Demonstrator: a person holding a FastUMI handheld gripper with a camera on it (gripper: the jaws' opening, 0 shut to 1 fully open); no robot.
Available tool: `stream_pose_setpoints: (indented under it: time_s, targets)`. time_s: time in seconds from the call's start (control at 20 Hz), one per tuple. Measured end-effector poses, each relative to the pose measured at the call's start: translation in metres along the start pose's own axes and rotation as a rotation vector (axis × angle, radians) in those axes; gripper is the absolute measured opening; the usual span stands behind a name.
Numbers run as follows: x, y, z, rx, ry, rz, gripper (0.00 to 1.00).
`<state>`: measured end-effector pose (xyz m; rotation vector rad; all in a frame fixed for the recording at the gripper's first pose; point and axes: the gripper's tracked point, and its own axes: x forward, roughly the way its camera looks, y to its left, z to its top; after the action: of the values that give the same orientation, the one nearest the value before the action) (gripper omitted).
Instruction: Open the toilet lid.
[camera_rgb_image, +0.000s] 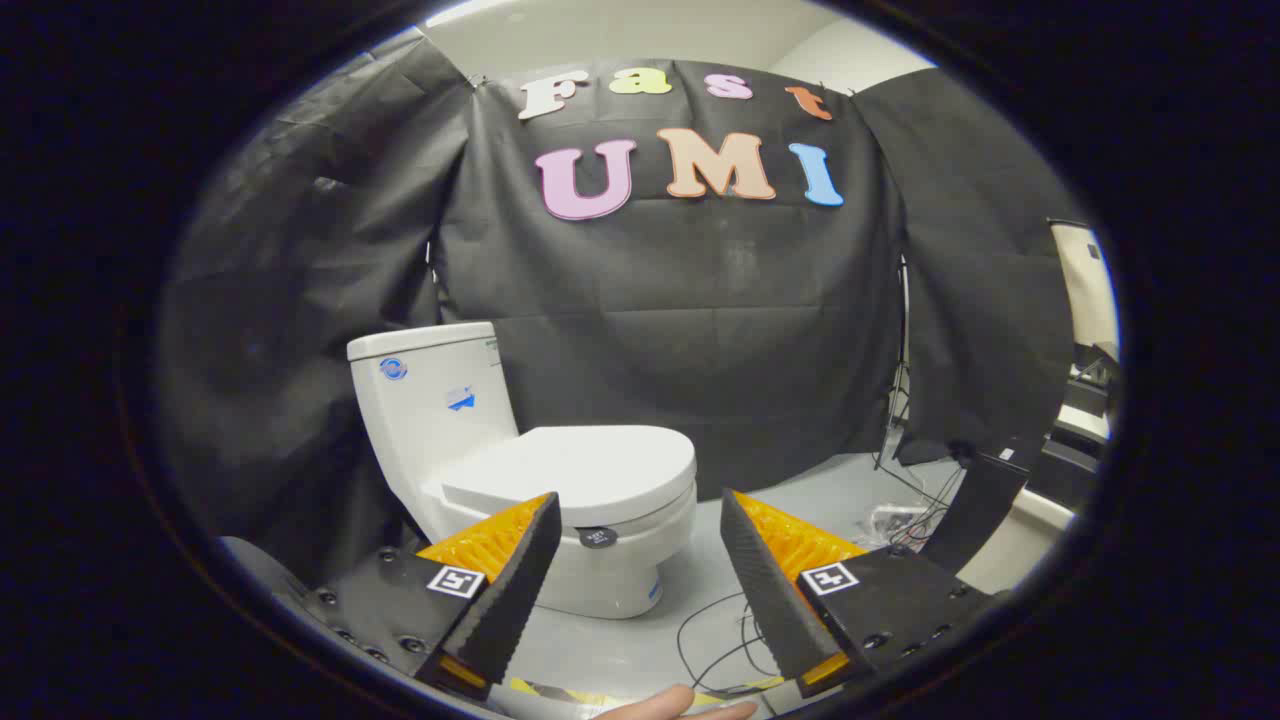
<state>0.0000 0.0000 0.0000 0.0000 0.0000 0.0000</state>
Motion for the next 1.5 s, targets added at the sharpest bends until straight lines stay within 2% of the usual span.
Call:
stream_pose_setpoints:
  time_s: [1.0, 1.3, 1.5]
  targets:
    - [0.007, 0.003, -0.012, 0.009, 0.033, -0.005, 0.99]
    - [0.036, 0.014, -0.030, 0.087, 0.044, 0.010, 0.98]
    - [0.063, 0.032, -0.054, 0.236, 0.101, 0.032, 0.96]
